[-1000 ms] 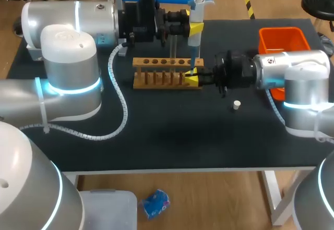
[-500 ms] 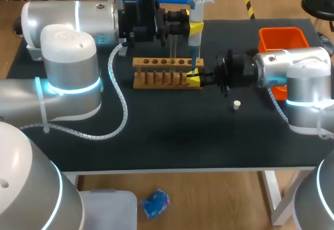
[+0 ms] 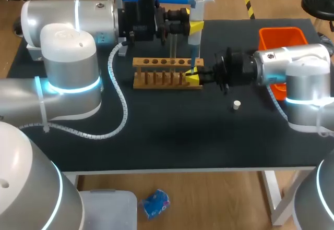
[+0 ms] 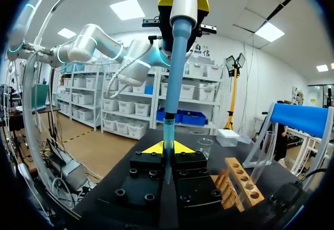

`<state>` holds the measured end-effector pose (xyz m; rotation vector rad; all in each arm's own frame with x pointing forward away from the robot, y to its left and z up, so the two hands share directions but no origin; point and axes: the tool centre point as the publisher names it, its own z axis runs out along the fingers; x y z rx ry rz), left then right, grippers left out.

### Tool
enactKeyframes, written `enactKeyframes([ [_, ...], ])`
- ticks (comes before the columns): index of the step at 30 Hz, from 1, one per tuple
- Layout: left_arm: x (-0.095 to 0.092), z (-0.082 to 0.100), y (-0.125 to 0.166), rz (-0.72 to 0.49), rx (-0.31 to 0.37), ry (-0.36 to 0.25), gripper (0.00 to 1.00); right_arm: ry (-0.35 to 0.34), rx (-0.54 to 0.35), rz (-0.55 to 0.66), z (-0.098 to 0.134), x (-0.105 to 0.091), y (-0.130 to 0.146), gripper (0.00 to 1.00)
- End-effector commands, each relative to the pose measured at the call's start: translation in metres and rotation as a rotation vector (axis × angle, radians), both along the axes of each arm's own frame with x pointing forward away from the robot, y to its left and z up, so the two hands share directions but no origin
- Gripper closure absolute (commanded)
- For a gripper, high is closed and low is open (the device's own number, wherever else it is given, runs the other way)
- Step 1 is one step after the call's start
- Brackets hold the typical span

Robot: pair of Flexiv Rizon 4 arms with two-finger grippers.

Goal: Invert the test tube, pick up the pipette, mount the tip to pipette, aspirate from beaker and dispense into the tube, eject the tip, return the pipette, and cap with the stopper.

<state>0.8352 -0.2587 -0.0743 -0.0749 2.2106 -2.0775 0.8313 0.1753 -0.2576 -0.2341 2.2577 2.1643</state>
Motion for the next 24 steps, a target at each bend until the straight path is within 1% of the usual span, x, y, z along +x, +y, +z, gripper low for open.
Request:
enactKeyframes([
  [1, 0.0009, -0.0112, -0.0010, 0.003, 0.001, 0.000, 1.00, -0.003, 0.000, -0.001, 0.0132, -0.0018, 0.0001, 1.00],
  [12, 0.0009, -0.0112, -0.0010, 0.003, 0.001, 0.000, 1.00, 0.021, 0.023, 0.007, 0.0172, -0.0031, -0.0016, 1.00],
  [24, 0.0009, -0.0112, -0.0010, 0.003, 0.001, 0.000, 1.00, 0.005, 0.020, 0.006, 0.0196, -0.0020, 0.0009, 1.00],
])
